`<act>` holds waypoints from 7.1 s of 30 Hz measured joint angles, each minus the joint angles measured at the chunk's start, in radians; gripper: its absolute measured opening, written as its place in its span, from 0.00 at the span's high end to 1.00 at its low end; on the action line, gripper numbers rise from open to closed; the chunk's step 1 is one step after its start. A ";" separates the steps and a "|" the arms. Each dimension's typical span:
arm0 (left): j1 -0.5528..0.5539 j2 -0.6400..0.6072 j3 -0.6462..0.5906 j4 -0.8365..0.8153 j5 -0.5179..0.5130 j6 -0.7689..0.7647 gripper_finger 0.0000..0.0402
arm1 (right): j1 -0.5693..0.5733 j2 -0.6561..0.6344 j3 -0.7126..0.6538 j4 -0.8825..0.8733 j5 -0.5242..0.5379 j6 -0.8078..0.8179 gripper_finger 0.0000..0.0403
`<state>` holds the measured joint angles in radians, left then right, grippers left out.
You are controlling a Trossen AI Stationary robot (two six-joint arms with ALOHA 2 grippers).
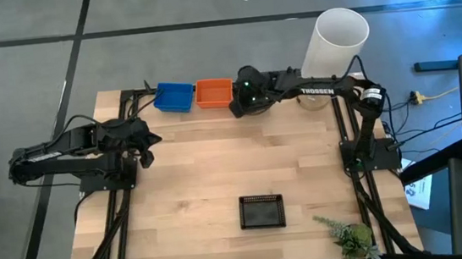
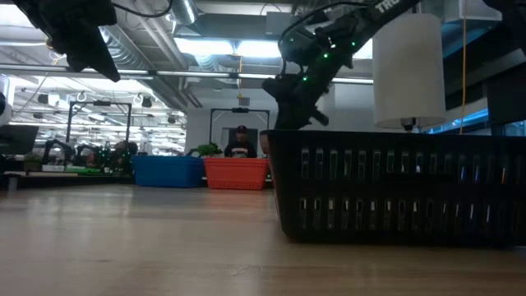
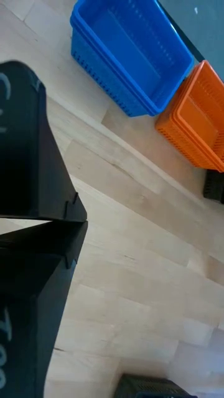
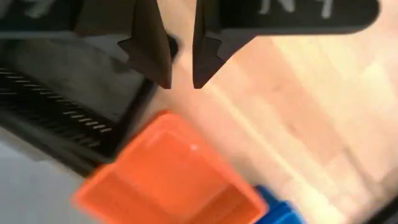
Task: Stack baskets by color
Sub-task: Stack the middle black bin on the top black bin, then stack the bottom black bin on the stacked black bins
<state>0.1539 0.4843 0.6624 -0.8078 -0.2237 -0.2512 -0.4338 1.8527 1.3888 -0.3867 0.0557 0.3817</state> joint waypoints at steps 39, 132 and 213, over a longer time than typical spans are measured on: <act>0.000 0.000 0.000 0.001 -0.003 -0.002 1.00 | -0.047 0.093 0.042 -0.078 -0.240 -0.159 1.00; 0.000 0.000 0.000 0.016 -0.004 -0.035 1.00 | 0.563 0.136 0.316 -1.103 -0.173 -0.063 0.69; 0.000 0.000 0.000 0.010 -0.016 0.000 1.00 | -0.078 0.307 0.948 -0.887 0.295 -0.733 1.00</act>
<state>0.1537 0.4839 0.6624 -0.7982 -0.2397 -0.2515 -0.5120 2.1593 2.3371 -1.2732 0.3511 -0.3517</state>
